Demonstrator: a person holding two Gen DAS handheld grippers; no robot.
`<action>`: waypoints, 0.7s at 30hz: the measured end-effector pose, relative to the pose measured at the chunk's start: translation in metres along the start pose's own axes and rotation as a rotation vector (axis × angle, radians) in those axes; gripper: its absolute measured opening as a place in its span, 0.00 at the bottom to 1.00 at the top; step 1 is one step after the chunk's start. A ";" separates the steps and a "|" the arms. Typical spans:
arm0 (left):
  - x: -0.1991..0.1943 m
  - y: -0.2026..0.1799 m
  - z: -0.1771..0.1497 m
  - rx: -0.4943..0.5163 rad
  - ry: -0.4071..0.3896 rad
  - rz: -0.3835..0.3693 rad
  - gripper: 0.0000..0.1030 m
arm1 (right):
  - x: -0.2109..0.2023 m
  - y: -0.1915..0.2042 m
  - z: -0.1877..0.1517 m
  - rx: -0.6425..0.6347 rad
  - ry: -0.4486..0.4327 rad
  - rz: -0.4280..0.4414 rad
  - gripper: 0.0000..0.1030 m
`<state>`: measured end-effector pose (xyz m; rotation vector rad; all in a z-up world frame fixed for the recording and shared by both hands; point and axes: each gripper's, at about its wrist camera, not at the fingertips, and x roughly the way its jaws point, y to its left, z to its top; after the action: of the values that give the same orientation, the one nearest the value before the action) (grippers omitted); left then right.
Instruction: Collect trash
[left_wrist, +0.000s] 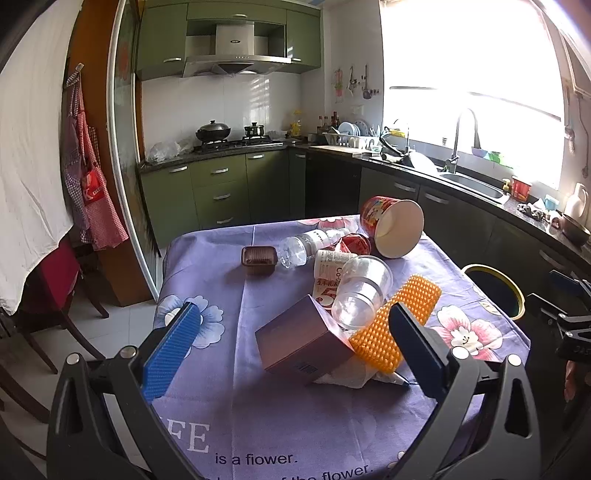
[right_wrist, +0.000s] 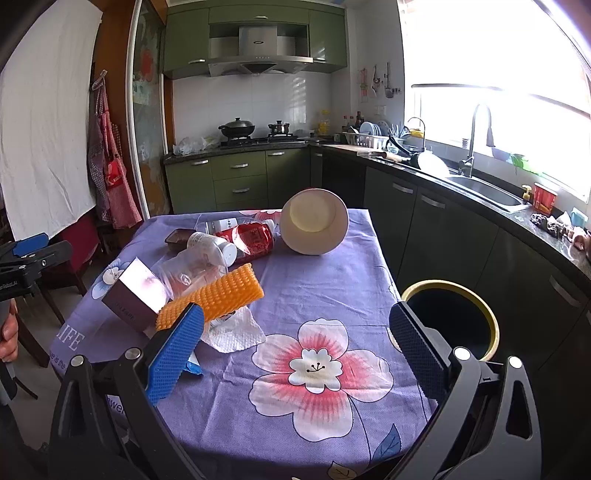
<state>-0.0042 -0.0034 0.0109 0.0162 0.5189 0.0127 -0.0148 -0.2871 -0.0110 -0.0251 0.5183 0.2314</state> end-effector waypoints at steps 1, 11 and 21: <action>0.000 0.000 0.000 0.000 -0.001 0.000 0.94 | 0.000 0.000 0.000 0.002 -0.001 0.001 0.96; -0.001 -0.004 0.001 0.005 -0.004 0.000 0.94 | -0.001 -0.001 -0.002 0.007 -0.002 0.002 0.96; -0.001 -0.004 0.001 0.005 -0.003 -0.002 0.94 | -0.001 -0.001 -0.002 0.011 -0.002 0.005 0.96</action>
<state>-0.0046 -0.0079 0.0120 0.0203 0.5163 0.0094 -0.0161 -0.2889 -0.0119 -0.0132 0.5180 0.2332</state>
